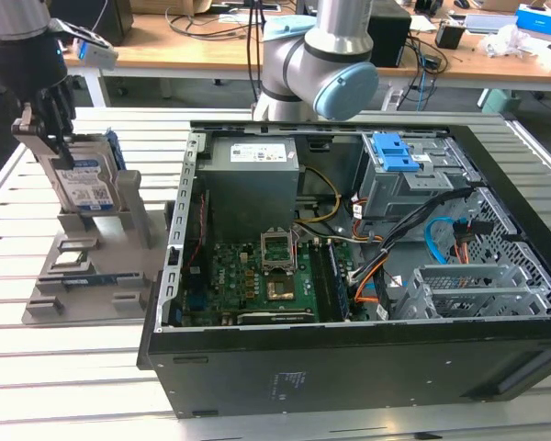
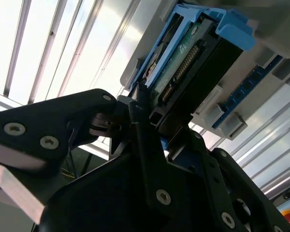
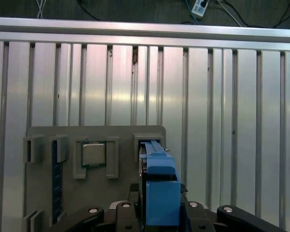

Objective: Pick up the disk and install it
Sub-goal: 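Pick up the disk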

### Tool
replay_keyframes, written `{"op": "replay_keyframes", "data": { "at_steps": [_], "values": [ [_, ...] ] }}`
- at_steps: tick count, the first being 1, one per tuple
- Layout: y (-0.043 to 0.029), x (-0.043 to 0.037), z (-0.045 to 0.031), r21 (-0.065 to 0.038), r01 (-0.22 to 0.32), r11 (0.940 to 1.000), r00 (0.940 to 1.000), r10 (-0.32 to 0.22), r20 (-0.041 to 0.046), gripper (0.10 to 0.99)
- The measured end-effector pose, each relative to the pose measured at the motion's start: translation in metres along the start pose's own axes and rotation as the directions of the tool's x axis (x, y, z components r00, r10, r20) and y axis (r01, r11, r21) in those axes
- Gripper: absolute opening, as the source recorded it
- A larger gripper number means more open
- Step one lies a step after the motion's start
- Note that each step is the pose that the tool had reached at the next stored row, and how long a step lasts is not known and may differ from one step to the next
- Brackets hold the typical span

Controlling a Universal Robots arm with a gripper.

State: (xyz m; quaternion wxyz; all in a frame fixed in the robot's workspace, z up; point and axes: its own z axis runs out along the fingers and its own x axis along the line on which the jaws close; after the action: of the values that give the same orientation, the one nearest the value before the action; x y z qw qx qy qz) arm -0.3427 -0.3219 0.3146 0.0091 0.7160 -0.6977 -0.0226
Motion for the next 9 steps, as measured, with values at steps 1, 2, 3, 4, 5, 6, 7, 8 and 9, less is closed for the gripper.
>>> {"op": "replay_keyframes", "data": {
  "at_steps": [1, 2, 3, 4, 5, 6, 7, 8, 9],
  "values": [
    [0.0001, -0.0001, -0.0018, 0.0, 0.0, 1.0, 1.0, 0.0, 0.0, 0.365],
    [0.0001, -0.0001, -0.0033, 0.0, 0.0, 1.0, 1.0, 0.0, 0.0, 0.365],
    [0.0003, -0.0002, -0.0065, 0.0, 0.0, 1.0, 1.0, 0.0, 0.0, 0.365],
    [0.0004, -0.0003, -0.0097, 0.0, 0.0, 1.0, 1.0, 0.0, 0.0, 0.365],
    [0.0005, -0.0005, -0.0128, 0.0, 0.0, 1.0, 1.0, 0.0, 0.0, 0.365],
    [0.0007, -0.0006, -0.0165, 0.0, 0.0, 1.0, 1.0, 0.0, -0.0001, 0.365],
    [0.0009, -0.0008, -0.0206, 0.0, 0.0, 1.0, 1.0, 0.0, 0.0, 0.365],
    [0.0011, -0.0009, -0.0254, 0.0, 0.0, 1.0, 1.0, 0.0, 0.0, 0.365],
    [0.0012, -0.0011, -0.0281, 0.0, 0.0, 1.0, 1.0, 0.0, 0.0, 0.365]
  ]
}}
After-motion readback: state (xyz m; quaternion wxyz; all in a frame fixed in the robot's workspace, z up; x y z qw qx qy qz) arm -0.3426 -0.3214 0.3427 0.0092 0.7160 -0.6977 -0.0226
